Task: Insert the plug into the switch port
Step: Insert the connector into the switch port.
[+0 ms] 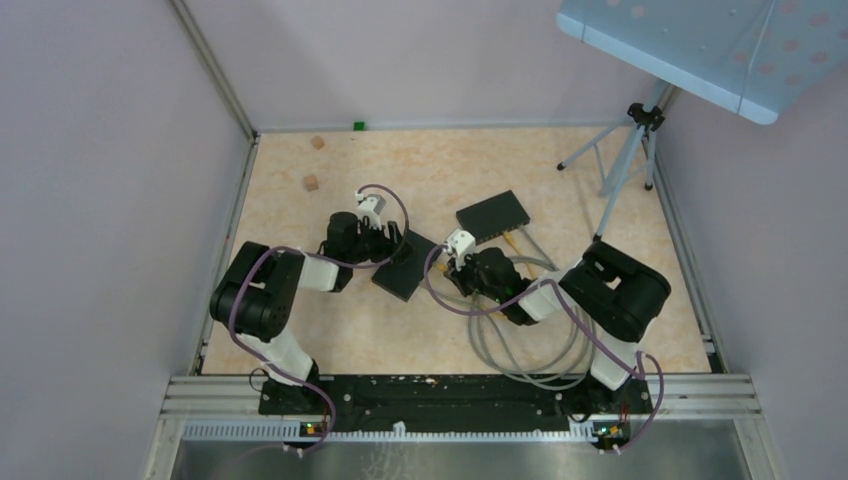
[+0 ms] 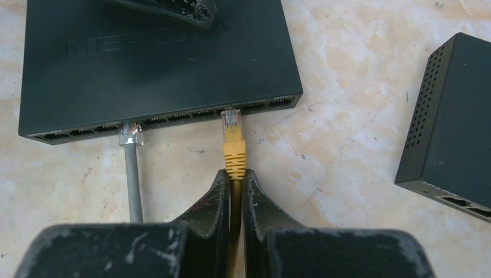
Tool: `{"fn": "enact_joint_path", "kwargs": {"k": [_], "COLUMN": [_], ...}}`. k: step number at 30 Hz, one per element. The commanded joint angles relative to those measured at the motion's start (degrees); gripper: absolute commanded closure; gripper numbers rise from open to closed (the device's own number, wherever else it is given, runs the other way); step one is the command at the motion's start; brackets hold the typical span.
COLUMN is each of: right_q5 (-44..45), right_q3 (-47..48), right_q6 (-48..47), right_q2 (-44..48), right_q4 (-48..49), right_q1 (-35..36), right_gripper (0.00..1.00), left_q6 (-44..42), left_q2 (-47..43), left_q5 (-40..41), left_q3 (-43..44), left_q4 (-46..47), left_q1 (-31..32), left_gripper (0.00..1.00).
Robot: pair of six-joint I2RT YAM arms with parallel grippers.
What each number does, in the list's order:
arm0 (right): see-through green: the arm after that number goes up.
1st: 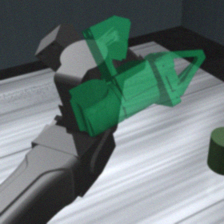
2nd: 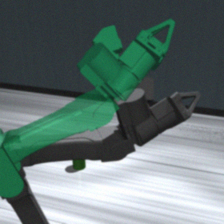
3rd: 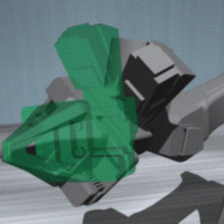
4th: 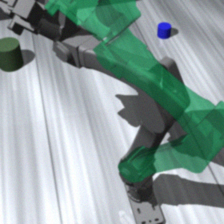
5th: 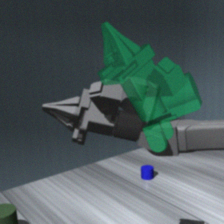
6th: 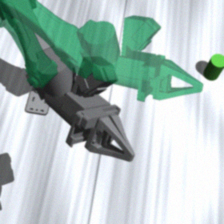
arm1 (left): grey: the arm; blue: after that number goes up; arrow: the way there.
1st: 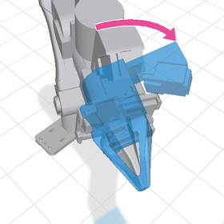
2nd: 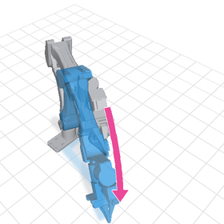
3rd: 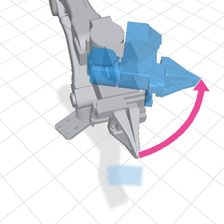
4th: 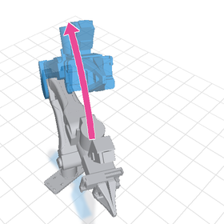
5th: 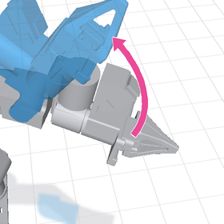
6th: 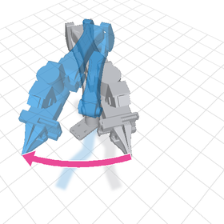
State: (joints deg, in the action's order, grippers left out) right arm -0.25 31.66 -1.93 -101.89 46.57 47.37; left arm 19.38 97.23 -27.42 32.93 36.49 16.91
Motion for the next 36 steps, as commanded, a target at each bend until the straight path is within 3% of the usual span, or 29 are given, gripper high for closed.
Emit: {"fn": "enact_joint_path", "kwargs": {"k": [1,17,36], "right_q5": [-0.95,1.11,3.51], "right_q3": [0.87,-0.45,-1.81], "right_q6": [0.92,0.75,-5.02], "right_q2": [0.13,-0.18,-6.82], "right_q4": [4.01,11.24,21.87], "right_q1": [1.14,2.19,3.14], "right_gripper": [1.00,1.00,1.00], "left_q6": [0.57,-0.28,-2.21], "left_q2": [1.45,2.12,4.90], "left_q5": [-2.54,-4.40,-10.63], "left_q3": [1.09,0.99,1.97], "left_q4": [1.40,1.48,2.18], "left_q1": [0.23,0.32,1.09], "left_gripper": [0.29,0.29,0.31]}}
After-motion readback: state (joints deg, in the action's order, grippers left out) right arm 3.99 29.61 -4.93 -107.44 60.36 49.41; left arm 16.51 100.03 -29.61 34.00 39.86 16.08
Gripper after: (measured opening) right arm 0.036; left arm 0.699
